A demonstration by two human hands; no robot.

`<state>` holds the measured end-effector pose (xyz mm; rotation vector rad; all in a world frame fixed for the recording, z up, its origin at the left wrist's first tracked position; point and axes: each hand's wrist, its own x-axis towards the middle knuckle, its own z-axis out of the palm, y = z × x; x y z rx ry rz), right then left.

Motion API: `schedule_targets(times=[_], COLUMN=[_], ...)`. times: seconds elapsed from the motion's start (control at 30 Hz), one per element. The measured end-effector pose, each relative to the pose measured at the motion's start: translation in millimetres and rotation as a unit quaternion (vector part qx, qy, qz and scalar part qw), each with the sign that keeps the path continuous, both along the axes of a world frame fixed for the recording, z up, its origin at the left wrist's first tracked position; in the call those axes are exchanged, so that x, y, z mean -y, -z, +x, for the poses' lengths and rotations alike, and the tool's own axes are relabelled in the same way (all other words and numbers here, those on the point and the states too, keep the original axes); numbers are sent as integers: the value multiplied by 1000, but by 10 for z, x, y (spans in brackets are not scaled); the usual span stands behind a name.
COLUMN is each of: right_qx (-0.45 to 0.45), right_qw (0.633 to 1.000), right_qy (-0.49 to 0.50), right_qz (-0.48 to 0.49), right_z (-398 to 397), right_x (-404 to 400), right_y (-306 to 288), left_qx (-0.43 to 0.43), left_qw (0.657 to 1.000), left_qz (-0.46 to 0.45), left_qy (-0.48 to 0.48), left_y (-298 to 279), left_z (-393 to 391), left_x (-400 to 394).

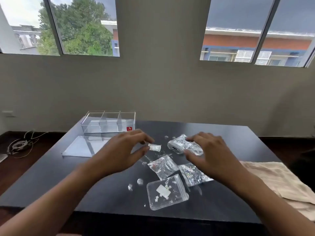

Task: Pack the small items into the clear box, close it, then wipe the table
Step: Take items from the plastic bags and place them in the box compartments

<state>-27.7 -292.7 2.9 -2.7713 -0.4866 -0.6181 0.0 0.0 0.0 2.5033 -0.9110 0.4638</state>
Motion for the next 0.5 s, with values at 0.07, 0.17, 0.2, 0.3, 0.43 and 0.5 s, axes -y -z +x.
schedule_targets(times=[0.07, 0.17, 0.2, 0.3, 0.43, 0.5], right_qx=[-45, -80, -92, -136, -153, -144], right_qw=[999, 995, 993, 983, 978, 982], right_qy=[4, 13, 22, 56, 62, 54], right_qz=[-26, -63, -71, -108, -124, -113], right_z=[245, 554, 606, 730, 785, 788], right_x=[-103, -215, -235, -229, -256, -236], right_y=[1, 66, 91, 165, 223, 215], left_qx=[-40, -85, -92, -107, -120, -125], left_qw=[999, 994, 993, 987, 987, 989], left_qz=[10, 52, 71, 119, 103, 80], left_qy=[-17, -34, -35, -33, -23, -27], left_y=[17, 104, 109, 182, 283, 314], left_z=[193, 464, 516, 669, 754, 763], left_x=[117, 248, 270, 281, 281, 278])
